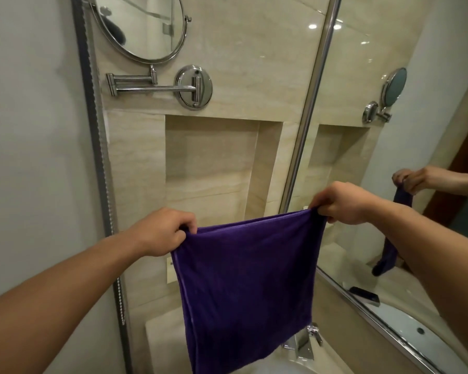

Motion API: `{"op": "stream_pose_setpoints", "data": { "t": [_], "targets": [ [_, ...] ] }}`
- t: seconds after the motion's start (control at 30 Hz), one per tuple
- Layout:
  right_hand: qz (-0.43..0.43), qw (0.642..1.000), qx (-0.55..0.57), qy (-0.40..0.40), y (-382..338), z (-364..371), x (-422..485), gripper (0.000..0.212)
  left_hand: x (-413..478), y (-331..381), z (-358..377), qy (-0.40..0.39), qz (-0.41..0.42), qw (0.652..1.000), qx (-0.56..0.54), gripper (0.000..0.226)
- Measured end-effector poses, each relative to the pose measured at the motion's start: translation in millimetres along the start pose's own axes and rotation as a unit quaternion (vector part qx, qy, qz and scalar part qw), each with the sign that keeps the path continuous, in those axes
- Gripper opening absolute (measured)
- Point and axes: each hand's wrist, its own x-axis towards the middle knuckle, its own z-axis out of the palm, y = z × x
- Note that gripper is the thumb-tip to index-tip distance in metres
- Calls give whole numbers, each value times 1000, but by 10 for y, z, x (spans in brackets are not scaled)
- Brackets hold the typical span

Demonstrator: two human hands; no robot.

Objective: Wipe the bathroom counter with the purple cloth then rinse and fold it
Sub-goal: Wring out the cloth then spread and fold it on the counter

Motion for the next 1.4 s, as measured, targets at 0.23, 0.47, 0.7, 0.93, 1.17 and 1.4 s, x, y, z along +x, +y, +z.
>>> {"op": "stream_pose_setpoints", "data": {
  "t": [0.23, 0.47, 0.7, 0.93, 1.17, 1.4],
  "targets": [
    [-7, 1000, 0, 9, -56, -97, 14, 27, 20, 5, 102, 60, -6, 995, -73, 9],
    [8, 998, 43, 36, 52, -131, -13, 26, -6, 54, 110, 134, 64, 982, -119, 18],
    [22, 995, 90, 36, 88, -179, -32, 25, -55, -6, -43, 74, 97, 991, -55, 8],
    [32, 997, 74, 22, 112, -118, 72, 22, -114, -43, -162, 53, 54, 979, -187, 24],
    [15, 999, 32, -10, 29, 156, 288, 23, -20, -304, -315, 38, -24, 986, -160, 29],
    [3, 999, -45, -19, -215, 593, 780, 29, 260, -714, -213, 15, -110, 993, 29, 11]
  ]
}}
